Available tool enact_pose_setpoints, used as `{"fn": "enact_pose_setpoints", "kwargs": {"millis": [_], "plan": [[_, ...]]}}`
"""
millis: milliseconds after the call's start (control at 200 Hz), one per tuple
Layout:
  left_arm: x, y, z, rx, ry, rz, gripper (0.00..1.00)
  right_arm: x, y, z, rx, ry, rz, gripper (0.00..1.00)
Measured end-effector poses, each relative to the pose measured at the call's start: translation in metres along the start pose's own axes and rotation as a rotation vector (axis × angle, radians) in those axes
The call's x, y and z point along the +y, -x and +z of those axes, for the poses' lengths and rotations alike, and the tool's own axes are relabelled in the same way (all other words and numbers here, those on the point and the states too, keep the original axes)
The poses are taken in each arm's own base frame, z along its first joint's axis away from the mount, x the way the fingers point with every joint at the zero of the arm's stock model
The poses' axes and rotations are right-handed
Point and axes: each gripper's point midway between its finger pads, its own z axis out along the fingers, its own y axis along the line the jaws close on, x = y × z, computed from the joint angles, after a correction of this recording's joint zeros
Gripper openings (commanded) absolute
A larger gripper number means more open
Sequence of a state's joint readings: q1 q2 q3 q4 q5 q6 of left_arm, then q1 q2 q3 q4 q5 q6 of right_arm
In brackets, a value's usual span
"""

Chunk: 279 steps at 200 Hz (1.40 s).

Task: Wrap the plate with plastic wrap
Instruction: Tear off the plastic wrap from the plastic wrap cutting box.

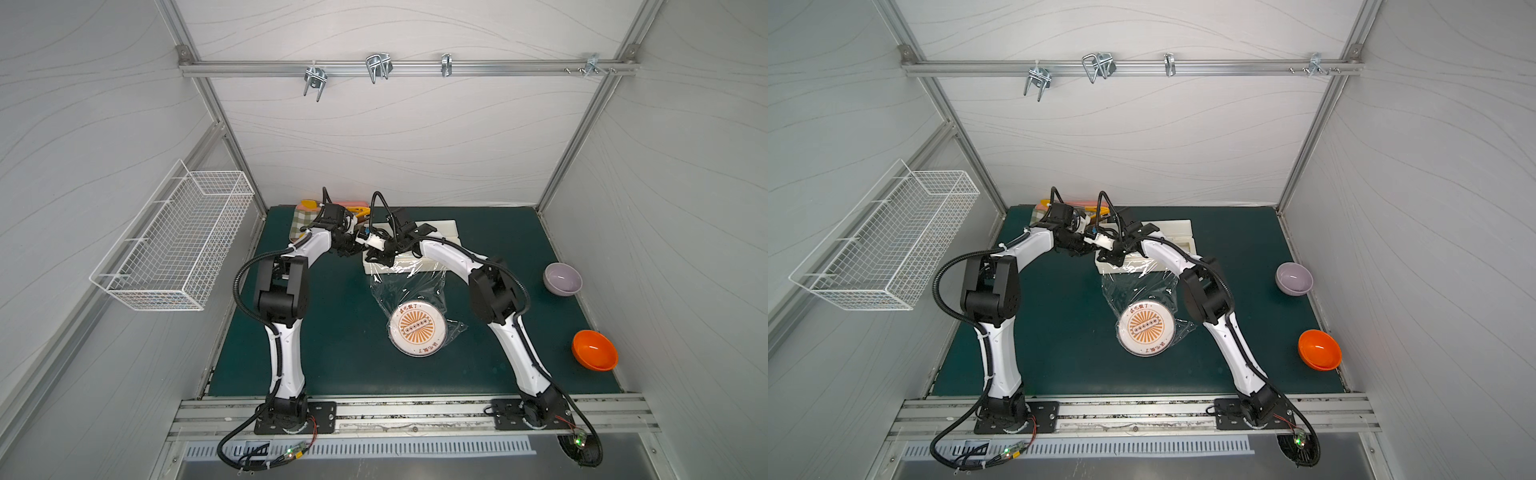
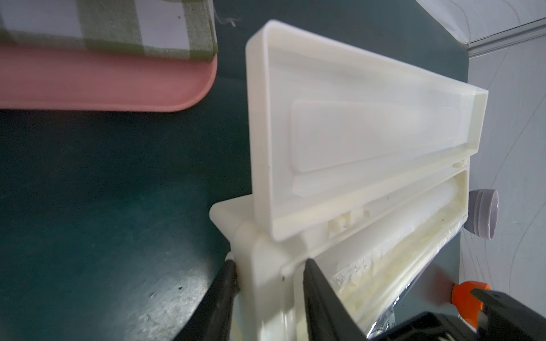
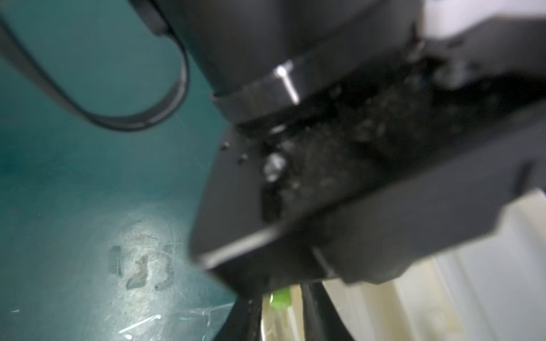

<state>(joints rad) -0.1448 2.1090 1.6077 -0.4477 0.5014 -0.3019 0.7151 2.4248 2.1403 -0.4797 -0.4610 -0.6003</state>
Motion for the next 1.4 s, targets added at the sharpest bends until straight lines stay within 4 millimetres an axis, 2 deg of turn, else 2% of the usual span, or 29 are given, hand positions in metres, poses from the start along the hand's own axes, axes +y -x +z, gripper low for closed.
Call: {"fn": "enact_pose_setpoints", "kwargs": {"millis": [375, 485, 595, 680, 905, 1166, 1396], "plan": [[0.002, -0.009, 0.003, -0.002, 0.023, 0.015, 0.28, 0.001, -0.001, 0.001, 0.009, -0.004, -0.018, 0.05], [0.003, -0.009, 0.005, -0.005, 0.044, 0.027, 0.19, 0.001, -0.001, 0.002, 0.013, -0.007, -0.024, 0.00], [0.004, -0.009, 0.004, -0.003, 0.070, 0.043, 0.06, 0.002, -0.002, 0.002, 0.018, -0.009, -0.036, 0.00], [0.005, -0.009, 0.004, -0.004, 0.085, 0.055, 0.01, 0.002, -0.002, 0.002, 0.021, -0.009, -0.050, 0.00], [0.009, -0.007, 0.002, 0.007, 0.126, 0.056, 0.00, 0.001, -0.003, -0.001, 0.049, -0.019, -0.099, 0.00], [0.010, -0.006, 0.002, 0.023, 0.139, 0.045, 0.00, -0.002, -0.015, -0.011, 0.114, -0.031, -0.115, 0.00], [0.011, -0.006, 0.002, 0.036, 0.145, 0.031, 0.00, -0.006, -0.034, -0.033, 0.171, -0.052, -0.093, 0.00]]}}
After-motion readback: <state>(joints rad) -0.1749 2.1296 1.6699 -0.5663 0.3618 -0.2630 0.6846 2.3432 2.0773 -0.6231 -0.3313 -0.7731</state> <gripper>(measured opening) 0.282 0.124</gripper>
